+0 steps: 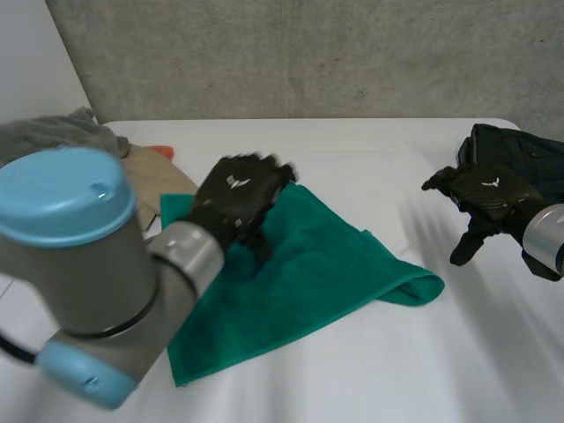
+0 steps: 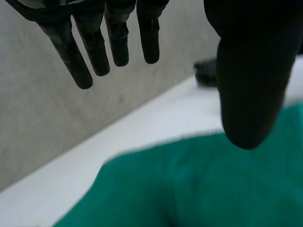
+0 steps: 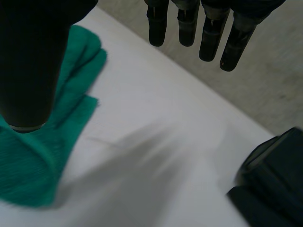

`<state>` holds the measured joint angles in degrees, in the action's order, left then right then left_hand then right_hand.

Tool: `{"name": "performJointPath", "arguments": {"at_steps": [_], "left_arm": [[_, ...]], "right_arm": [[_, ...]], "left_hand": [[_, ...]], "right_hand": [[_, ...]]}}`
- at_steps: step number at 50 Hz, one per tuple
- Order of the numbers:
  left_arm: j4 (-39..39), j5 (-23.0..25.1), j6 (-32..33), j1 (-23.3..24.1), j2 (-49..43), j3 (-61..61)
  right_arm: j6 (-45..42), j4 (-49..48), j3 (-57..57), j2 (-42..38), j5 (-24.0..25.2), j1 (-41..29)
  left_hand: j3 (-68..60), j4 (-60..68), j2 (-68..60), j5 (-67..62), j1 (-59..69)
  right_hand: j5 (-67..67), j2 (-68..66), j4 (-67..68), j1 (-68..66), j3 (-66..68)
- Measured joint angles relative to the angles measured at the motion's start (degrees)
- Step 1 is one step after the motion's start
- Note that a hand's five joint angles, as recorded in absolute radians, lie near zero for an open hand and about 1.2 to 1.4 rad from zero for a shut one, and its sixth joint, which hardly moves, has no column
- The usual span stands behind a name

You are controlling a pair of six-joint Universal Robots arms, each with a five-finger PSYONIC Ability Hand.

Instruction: Fold the laundry.

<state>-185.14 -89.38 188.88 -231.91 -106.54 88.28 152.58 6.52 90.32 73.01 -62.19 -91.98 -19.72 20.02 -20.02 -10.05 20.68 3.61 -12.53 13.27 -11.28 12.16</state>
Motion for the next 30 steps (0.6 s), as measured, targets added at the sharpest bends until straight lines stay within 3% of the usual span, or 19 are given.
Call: {"name": "performJointPath", "arguments": {"at_steps": [5,10,21,30], "left_arm": [[0.48,-2.28,4.67,-1.26,2.78,7.69],[-1.25,-6.50,9.06,0.60,2.75,15.18],[-8.70,-11.23,10.60,6.67,-3.19,19.71],[-9.36,-11.52,10.47,6.86,-3.87,20.74]], "right_arm": [[-2.86,6.03,-1.93,-1.77,0.19,-0.15],[-9.38,8.53,-1.10,-3.46,-0.19,-0.61],[-12.26,1.53,4.04,-4.72,-0.48,-2.55],[-11.87,-2.32,6.42,-4.66,-0.50,-2.56]], "left_hand": [[-3.14,2.93,-2.82,-3.07,2.17],[-3.35,3.22,-2.98,-3.47,2.21],[-3.35,3.22,-2.99,-3.47,2.21],[-3.71,3.53,-3.52,-3.68,2.58]], "right_hand": [[0.00,0.00,0.00,0.00,0.00],[0.00,0.00,0.00,0.00,0.00],[0.00,0.00,0.00,0.00,0.00],[0.00,0.00,0.00,0.00,0.00]]}}
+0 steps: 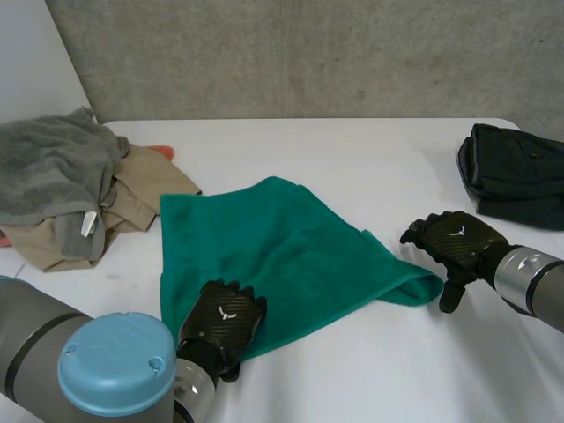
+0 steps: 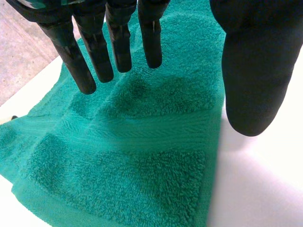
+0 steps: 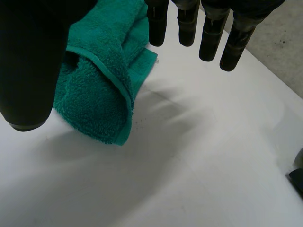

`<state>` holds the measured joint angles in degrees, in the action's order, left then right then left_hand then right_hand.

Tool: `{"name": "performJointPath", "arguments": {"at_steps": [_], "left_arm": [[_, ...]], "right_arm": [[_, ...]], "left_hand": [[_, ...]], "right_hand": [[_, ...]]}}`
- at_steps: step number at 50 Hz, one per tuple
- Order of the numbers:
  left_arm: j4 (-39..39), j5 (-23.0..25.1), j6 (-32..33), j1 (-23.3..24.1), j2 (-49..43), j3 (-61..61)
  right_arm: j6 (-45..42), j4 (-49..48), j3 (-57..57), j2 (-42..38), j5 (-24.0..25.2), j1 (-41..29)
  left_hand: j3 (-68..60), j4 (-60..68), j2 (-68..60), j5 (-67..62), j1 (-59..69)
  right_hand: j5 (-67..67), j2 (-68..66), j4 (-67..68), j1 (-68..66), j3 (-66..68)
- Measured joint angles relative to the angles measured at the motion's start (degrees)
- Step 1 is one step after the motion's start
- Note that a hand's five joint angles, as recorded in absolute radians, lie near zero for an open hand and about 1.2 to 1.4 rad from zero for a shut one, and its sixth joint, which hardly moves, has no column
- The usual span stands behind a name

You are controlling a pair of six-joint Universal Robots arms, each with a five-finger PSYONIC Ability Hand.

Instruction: Fold the laundry.

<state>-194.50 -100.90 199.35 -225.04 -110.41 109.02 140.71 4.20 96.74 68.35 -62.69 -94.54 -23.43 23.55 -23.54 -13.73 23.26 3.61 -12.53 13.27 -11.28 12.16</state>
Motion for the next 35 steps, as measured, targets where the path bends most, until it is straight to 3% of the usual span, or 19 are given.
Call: {"name": "performJointPath", "arguments": {"at_steps": [6,19,24,29,30,35], "left_arm": [[-1.75,-0.32,0.04,-0.14,-1.38,0.23],[-5.27,-0.81,2.86,-1.69,-5.40,-0.75],[-6.74,-0.80,3.99,-2.45,-5.97,-1.10],[-8.45,-0.83,4.89,-3.41,-6.39,-2.04],[-8.84,-0.79,5.37,-3.74,-6.77,-2.61],[-9.15,-0.74,6.99,-4.38,-7.97,-4.13]], "right_arm": [[0.02,-0.47,0.34,0.02,-0.04,-0.04],[0.01,-1.48,0.82,0.03,-0.07,-0.15],[0.00,-1.50,0.84,0.03,-0.07,-0.20],[0.01,-1.50,0.91,0.03,-0.07,-0.24],[0.01,-1.53,1.00,0.03,-0.07,-0.23],[0.01,-1.59,1.17,0.02,-0.07,-0.20]], "left_hand": [[-6.24,6.38,-6.09,-6.18,6.79],[-7.93,7.88,-7.76,-7.10,8.08],[-17.28,17.01,-17.24,-8.23,18.18],[-17.28,17.01,-17.24,-8.23,18.18],[-23.02,23.12,-23.10,-8.13,23.28],[-26.02,26.13,-26.09,-8.13,26.39]], "right_hand": [[0.00,0.00,0.00,0.00,0.00],[0.00,0.00,0.00,0.00,0.00],[0.00,0.00,0.00,0.00,0.00],[0.00,0.00,0.00,0.00,0.00],[0.00,0.00,0.00,0.00,0.00],[0.00,0.00,0.00,0.00,0.00]]}}
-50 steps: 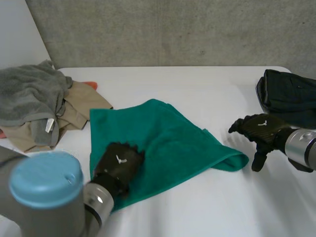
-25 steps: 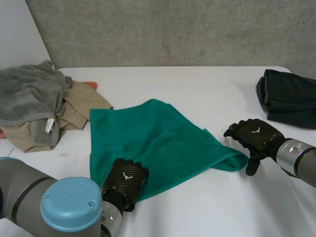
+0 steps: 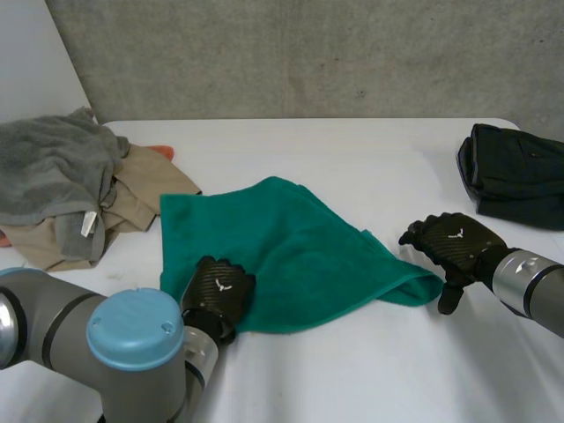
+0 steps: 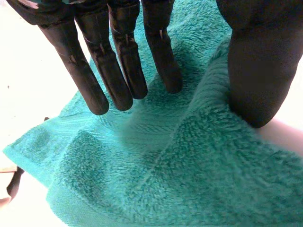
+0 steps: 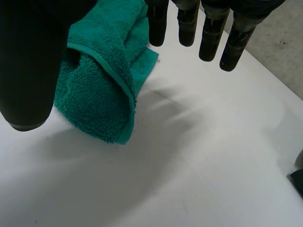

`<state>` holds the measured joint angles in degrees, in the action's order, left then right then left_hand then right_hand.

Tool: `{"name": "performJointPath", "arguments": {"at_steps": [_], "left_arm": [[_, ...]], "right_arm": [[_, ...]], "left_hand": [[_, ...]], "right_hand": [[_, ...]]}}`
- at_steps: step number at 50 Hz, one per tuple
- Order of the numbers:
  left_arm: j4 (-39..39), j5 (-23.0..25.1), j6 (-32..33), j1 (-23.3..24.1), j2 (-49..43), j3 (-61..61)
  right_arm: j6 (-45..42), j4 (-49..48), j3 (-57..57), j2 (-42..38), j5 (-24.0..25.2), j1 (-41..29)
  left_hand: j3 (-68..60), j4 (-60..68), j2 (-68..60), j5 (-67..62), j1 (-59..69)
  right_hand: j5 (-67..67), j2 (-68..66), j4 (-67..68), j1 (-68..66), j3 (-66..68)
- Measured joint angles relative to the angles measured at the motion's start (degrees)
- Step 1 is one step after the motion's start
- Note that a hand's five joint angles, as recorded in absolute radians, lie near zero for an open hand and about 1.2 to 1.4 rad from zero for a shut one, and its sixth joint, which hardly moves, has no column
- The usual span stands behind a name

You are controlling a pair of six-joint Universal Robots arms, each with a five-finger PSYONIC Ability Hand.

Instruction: Fold the laundry.

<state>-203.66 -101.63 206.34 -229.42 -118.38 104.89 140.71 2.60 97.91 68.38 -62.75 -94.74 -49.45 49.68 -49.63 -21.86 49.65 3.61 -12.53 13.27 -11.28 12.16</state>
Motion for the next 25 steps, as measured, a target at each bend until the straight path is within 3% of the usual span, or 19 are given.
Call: {"name": "performJointPath", "arguments": {"at_steps": [5,7,18,25], "left_arm": [[-0.03,0.06,1.29,-0.65,-0.70,-2.02],[-0.01,0.09,1.63,-0.95,-0.87,-3.01],[0.44,0.16,2.69,-2.66,2.78,-7.28],[0.75,0.57,2.80,-2.91,12.19,-9.26]], "right_arm": [[0.03,-0.08,0.08,0.00,-0.03,0.16],[0.28,-0.19,0.04,0.00,-0.18,0.27],[11.52,1.03,-4.27,-0.15,-2.97,0.69],[18.42,11.28,-11.87,-5.02,-1.05,0.63]], "left_hand": [[-6.10,5.72,-6.11,0.00,5.76],[-16.91,17.12,-17.22,0.00,17.56],[-18.54,18.83,-18.72,0.00,17.97],[-18.75,18.94,-18.83,0.00,17.97]], "right_hand": [[0.00,0.00,0.00,0.00,0.00],[0.00,0.00,0.00,0.00,0.00],[0.00,0.00,0.00,0.00,0.00],[0.00,0.00,0.00,0.00,0.00]]}}
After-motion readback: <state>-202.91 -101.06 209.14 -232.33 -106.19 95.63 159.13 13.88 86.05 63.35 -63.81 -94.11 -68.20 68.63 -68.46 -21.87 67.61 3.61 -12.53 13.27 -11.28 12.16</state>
